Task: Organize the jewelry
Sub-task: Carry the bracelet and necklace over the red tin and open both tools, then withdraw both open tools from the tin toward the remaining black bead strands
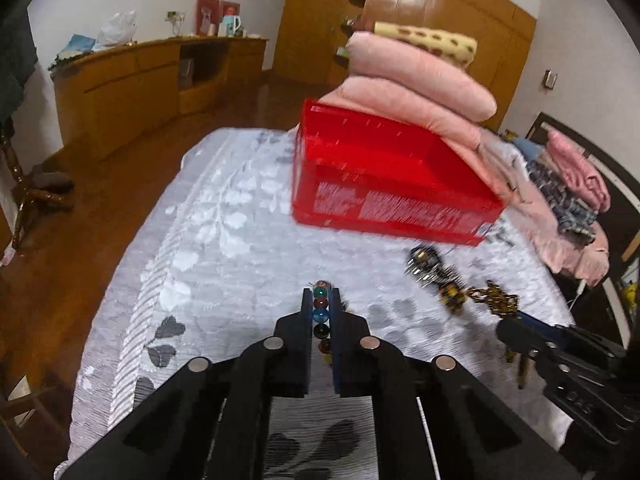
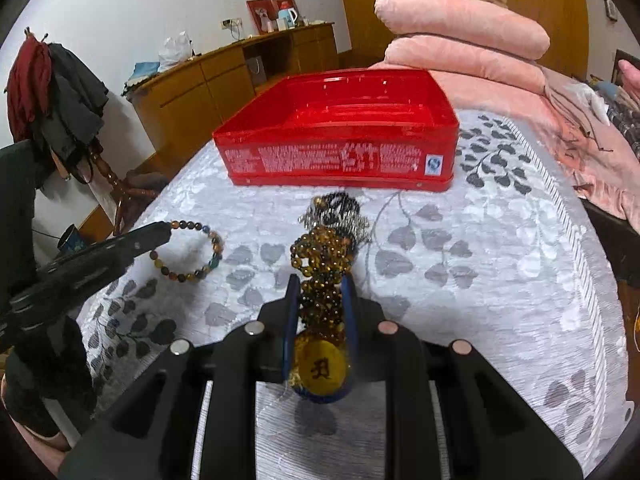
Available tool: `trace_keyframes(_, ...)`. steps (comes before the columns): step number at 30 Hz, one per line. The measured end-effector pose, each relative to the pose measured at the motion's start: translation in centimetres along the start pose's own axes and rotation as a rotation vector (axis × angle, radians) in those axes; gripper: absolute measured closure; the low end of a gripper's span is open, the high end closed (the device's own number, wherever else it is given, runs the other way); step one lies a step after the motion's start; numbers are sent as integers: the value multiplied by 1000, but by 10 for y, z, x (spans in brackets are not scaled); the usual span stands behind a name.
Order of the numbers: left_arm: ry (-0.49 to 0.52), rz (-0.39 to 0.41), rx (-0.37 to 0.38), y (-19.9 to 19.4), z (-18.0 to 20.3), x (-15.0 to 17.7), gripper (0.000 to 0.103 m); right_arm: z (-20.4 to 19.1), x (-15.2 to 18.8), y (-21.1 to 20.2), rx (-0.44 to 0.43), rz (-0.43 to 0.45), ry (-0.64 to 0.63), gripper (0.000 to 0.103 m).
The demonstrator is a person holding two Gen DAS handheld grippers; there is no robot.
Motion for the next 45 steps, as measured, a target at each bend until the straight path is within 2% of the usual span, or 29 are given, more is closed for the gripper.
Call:
trace_keyframes(6,30,51,-5,-11,16,-17,95,6,-19,-9,3,43,24,83)
trace_keyframes(17,80,80,-7,2,45,-63,95,20,-71,-10,13,101,53,83)
trace_keyframes(29,83,159,-9,10,65,-138,95,35,-145,4,8,125,67,83)
trace_keyframes(34,69,149,-15,33,64,-157,95,46,-171,28,10,106,83,83)
trace_keyframes(39,63,96,-23,64,58,-163,95,54,-183,54,14,70,96,83)
trace_keyframes(41,61,74,-38,74,57,-161,94,59,-184,59,25,72,111,76)
trace_keyframes(43,59,64,-59,78,55,-159,79,62,-182,57,47,91,114,55)
trace_keyframes(45,52,63,-69,79,52,-159,77,61,-181,52,72,102,103,55)
Point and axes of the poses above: each gripper's, at about its wrist camera, not at the fingertips, and y roughly the way its jaws point, z to its right, x to its underside, the point moved 2 cm from there along y, roughly the way its jaws point, and after that the axes turned 11 degrees about -z, right-handed, at the moved point
